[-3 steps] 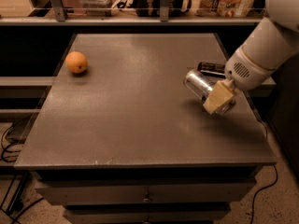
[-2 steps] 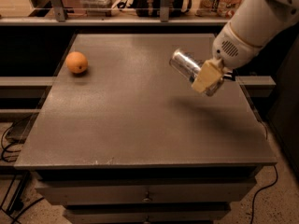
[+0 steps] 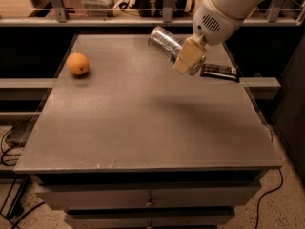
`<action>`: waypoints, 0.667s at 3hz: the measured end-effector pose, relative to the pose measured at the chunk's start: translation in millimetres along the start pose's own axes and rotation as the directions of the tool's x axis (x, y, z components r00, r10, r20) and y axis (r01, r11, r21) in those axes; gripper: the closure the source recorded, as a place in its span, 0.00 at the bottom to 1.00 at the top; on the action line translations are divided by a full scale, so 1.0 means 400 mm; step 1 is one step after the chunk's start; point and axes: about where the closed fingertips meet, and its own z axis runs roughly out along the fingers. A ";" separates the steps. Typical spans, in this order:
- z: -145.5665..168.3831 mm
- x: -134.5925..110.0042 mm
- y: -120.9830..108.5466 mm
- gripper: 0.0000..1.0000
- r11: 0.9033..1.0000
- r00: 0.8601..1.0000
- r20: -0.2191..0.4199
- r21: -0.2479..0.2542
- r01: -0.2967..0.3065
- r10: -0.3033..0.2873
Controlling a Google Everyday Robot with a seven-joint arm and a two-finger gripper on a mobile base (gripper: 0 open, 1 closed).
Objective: Move redbull can near orange
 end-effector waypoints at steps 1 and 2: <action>0.026 -0.035 0.012 1.00 1.000 1.000 0.012 -0.012 0.019 -0.019; 0.090 -0.120 0.004 1.00 0.997 0.997 0.015 -0.019 0.079 -0.079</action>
Offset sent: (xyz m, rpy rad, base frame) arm 0.0677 0.0935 -0.0211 -0.0154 -0.0383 0.1602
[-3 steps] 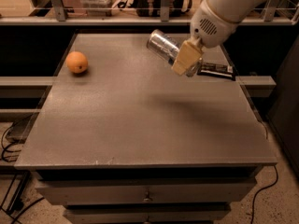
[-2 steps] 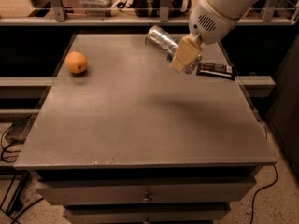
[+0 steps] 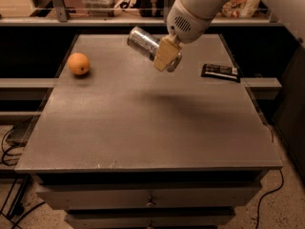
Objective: Move redbull can near orange
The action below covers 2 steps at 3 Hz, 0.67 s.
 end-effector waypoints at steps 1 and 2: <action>0.092 -0.083 -0.014 1.00 0.997 0.998 -0.029 -0.040 0.060 -0.061; 0.191 -0.138 -0.027 1.00 0.993 0.992 -0.076 -0.067 0.095 -0.100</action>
Offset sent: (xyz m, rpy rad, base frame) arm 0.0831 0.0998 -0.0723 -0.1292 0.0911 0.1576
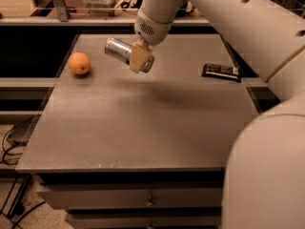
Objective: Move redbull can near orange
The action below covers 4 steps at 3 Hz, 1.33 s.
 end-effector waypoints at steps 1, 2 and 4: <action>0.082 -0.038 -0.014 1.00 1.000 0.999 -0.038 0.015 0.012 -0.011; 0.150 -0.058 -0.018 0.82 1.000 0.998 -0.070 0.021 0.007 -0.006; 0.225 -0.097 -0.018 0.35 1.000 0.995 -0.102 0.014 -0.011 0.012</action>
Offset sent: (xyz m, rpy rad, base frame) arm 0.0356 0.0518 -0.0692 -0.1109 0.0141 -0.0189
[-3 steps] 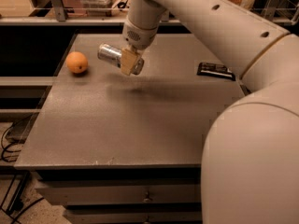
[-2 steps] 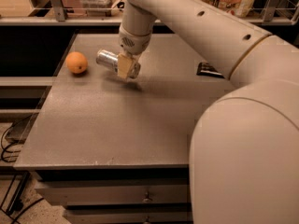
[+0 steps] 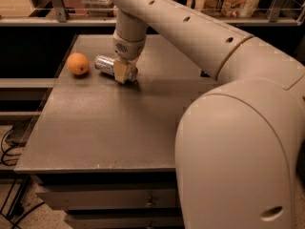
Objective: Move redbull can near orange
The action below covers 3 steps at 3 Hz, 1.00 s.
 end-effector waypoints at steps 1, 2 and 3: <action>0.006 -0.011 -0.001 0.12 1.000 1.000 0.009 -0.007 -0.015 0.015; 0.013 -0.011 0.000 0.00 1.000 1.000 0.007 -0.009 -0.013 0.013; 0.013 -0.011 0.000 0.00 1.000 1.000 0.007 -0.009 -0.013 0.013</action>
Offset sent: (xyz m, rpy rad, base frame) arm 0.0019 0.0036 -0.0009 0.0110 0.0055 -0.0106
